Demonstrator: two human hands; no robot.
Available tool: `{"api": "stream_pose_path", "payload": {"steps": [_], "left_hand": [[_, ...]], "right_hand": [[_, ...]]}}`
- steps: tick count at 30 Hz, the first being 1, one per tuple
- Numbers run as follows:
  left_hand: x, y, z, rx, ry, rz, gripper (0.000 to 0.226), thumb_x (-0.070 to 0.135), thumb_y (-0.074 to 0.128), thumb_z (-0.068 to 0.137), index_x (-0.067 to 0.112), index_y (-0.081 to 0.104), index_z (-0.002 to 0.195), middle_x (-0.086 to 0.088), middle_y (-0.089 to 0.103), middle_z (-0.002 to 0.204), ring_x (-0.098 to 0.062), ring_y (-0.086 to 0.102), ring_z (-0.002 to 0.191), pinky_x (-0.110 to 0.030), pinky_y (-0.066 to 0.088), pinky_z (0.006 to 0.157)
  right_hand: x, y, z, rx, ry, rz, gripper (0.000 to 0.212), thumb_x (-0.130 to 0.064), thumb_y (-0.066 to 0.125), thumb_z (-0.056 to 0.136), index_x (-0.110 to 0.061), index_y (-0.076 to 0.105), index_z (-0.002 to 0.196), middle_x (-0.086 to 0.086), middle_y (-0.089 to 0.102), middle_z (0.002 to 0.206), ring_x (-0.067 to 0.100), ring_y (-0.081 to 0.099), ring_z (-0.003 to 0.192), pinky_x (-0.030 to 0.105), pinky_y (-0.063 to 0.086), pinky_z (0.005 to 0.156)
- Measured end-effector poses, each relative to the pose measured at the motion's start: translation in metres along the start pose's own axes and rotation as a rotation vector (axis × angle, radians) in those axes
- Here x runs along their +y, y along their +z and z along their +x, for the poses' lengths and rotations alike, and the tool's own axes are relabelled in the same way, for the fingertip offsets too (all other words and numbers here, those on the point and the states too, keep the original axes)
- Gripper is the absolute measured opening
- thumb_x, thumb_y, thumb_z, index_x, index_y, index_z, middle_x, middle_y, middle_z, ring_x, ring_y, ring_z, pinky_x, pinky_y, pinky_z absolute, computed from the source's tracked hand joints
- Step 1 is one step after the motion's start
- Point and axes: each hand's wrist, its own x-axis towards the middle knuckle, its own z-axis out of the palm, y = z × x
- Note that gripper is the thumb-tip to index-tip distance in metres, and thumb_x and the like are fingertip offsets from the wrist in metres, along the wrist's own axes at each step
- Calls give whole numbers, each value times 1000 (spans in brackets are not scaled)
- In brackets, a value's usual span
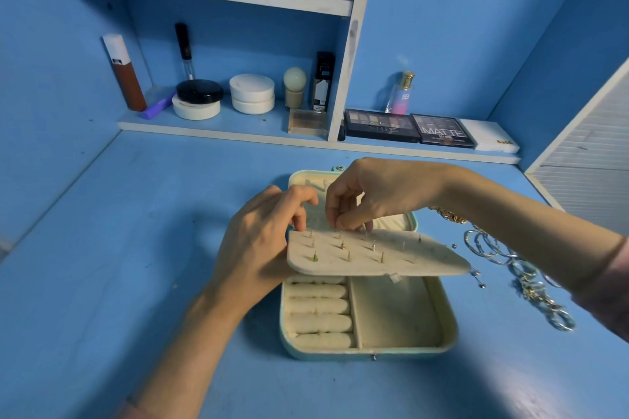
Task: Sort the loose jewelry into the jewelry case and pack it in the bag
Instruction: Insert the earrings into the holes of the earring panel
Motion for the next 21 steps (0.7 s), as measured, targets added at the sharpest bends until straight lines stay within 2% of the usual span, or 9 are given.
{"api": "stream_pose_path", "payload": {"steps": [6, 12, 14, 18, 21], "left_hand": [[4, -1, -1, 28, -33, -35, 41, 41, 60, 68, 23, 45, 101, 5, 55, 70, -10, 46, 70, -30, 42, 65], [3, 2, -1, 50, -70, -36, 43, 42, 62, 66, 24, 46, 101, 6, 56, 68, -10, 48, 69, -29, 42, 65], [1, 2, -2, 53, -88, -46, 44, 44, 63, 65, 25, 46, 101, 7, 56, 68, -9, 49, 70, -26, 42, 67], [2, 2, -2, 35, -158, -112, 45, 46, 64, 63, 30, 45, 100, 11, 57, 68, -3, 48, 72, -8, 35, 70], [2, 2, -2, 24, -240, -169, 44, 45, 62, 59, 37, 44, 99, 12, 57, 69, 1, 48, 74, -6, 33, 69]], "right_hand": [[-2, 2, 2, -8, 4, -22, 11, -5, 63, 81, -14, 67, 77, -1, 63, 67, 2, 54, 53, 23, 51, 64], [-2, 4, 2, -1, 25, -15, 10, -6, 62, 81, -12, 67, 75, 0, 61, 64, 3, 52, 53, 21, 50, 60], [0, 5, 2, 13, 29, -14, 8, -7, 62, 81, -11, 68, 77, 3, 63, 67, 6, 54, 56, 22, 51, 61], [8, 7, -3, 59, 24, 41, 6, -11, 64, 84, -14, 69, 85, 12, 68, 79, 12, 58, 64, 21, 51, 63], [14, 7, -11, 108, 25, 127, 11, -9, 64, 86, -12, 69, 96, 13, 69, 81, 12, 59, 64, 18, 49, 64]]}}
